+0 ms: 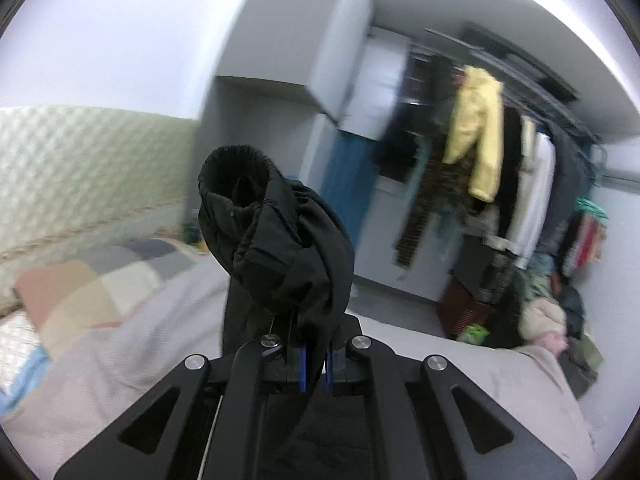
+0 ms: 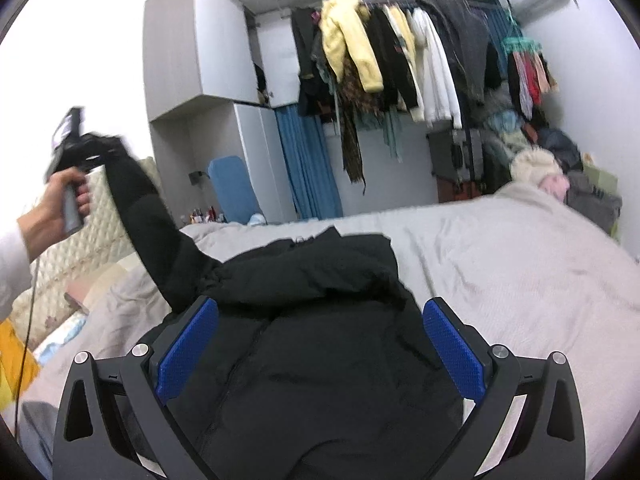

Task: Fold large clothes
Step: 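Close the left gripper on the sleeve cuff and lift it, then lay the black sleeve on the jacket and open the left gripper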

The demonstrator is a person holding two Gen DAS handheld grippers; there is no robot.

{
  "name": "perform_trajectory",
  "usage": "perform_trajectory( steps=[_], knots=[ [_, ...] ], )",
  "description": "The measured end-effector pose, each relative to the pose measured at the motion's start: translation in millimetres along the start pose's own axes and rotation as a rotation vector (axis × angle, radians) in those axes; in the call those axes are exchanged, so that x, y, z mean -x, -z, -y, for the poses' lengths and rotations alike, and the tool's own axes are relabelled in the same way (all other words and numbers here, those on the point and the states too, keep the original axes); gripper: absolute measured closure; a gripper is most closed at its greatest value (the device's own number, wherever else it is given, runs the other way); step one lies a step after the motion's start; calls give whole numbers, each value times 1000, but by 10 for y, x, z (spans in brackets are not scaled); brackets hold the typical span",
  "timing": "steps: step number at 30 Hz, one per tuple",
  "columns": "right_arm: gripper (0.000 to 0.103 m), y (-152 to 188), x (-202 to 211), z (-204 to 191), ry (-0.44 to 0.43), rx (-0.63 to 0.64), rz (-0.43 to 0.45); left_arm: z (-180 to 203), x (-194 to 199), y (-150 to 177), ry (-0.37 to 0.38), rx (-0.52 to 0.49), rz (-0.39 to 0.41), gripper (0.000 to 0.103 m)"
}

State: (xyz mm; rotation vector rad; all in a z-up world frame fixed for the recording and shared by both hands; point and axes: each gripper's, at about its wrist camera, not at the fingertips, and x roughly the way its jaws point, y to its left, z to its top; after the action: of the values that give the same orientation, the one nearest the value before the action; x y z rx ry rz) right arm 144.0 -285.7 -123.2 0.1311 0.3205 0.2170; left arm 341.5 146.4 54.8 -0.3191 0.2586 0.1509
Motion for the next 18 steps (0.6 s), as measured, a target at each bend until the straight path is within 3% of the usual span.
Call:
perform_trajectory(
  steps=[9, 18],
  knots=[
    [0, 31, 28, 10, -19, 15, 0, 1366, -231, 752, 159, -124, -117, 98],
    [0, -33, 44, 181, -31, -35, 22, 2010, -386, 1457, 224, -216, -193, 98]
  ],
)
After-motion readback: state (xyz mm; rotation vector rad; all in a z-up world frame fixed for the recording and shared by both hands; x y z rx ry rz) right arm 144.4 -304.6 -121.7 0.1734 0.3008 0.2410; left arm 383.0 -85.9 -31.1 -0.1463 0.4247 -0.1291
